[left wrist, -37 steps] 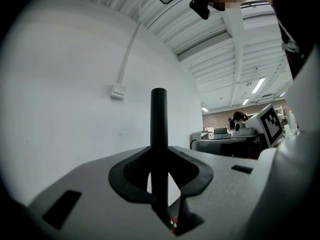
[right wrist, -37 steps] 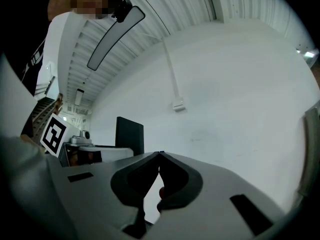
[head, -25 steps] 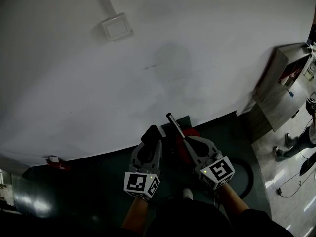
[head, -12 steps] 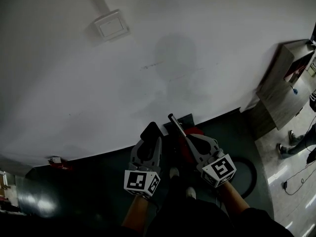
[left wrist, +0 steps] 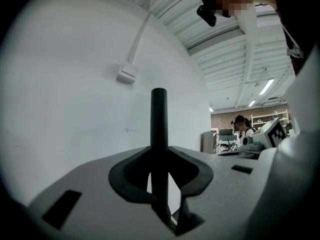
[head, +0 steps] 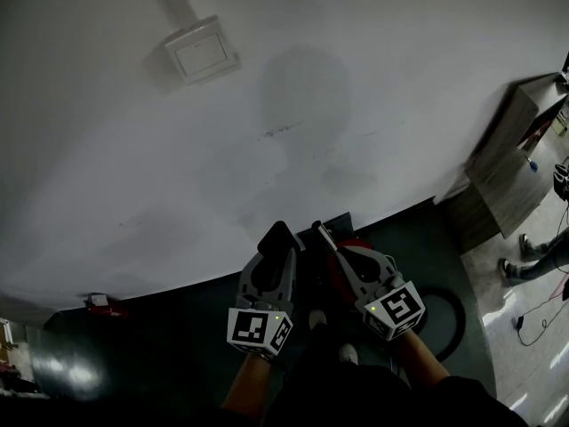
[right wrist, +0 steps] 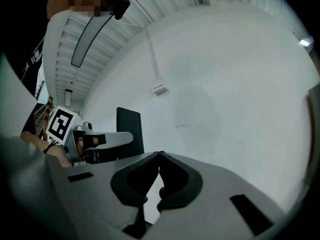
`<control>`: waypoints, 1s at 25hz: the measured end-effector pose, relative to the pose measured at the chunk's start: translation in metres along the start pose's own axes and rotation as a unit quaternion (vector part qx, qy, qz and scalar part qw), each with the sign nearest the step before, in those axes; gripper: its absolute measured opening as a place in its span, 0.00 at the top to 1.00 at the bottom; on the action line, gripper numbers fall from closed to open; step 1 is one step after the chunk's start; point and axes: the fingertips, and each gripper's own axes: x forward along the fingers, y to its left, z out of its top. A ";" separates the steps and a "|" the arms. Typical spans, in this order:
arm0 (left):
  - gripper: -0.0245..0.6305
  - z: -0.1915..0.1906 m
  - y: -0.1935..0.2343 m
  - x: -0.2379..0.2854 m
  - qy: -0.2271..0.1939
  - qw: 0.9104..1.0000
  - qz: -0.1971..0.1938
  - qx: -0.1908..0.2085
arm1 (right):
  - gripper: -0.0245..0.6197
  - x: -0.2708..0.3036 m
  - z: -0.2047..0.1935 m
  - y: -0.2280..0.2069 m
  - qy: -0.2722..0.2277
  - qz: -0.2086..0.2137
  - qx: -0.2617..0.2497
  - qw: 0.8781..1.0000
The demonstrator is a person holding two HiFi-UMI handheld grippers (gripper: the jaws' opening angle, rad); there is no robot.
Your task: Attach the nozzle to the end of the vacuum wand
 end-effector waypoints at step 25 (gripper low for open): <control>0.83 0.001 0.051 0.059 0.002 0.998 -0.046 -0.032 | 0.93 0.059 -0.031 -0.033 0.064 -0.039 -0.015 0.997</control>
